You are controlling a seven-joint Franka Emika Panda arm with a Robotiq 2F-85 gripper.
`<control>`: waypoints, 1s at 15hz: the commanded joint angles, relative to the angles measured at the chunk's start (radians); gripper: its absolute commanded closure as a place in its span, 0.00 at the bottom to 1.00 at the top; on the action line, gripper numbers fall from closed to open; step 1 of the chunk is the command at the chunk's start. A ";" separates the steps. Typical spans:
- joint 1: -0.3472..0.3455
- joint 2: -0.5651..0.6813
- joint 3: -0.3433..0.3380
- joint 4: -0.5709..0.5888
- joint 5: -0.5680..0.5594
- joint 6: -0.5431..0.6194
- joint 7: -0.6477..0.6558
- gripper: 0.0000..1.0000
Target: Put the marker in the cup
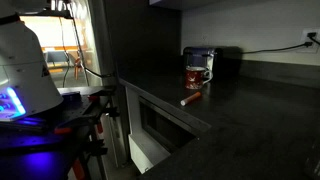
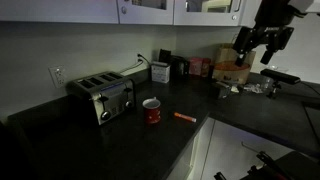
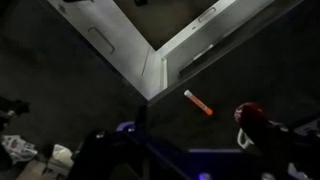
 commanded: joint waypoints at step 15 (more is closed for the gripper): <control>-0.180 0.513 0.263 0.104 -0.064 0.415 0.579 0.00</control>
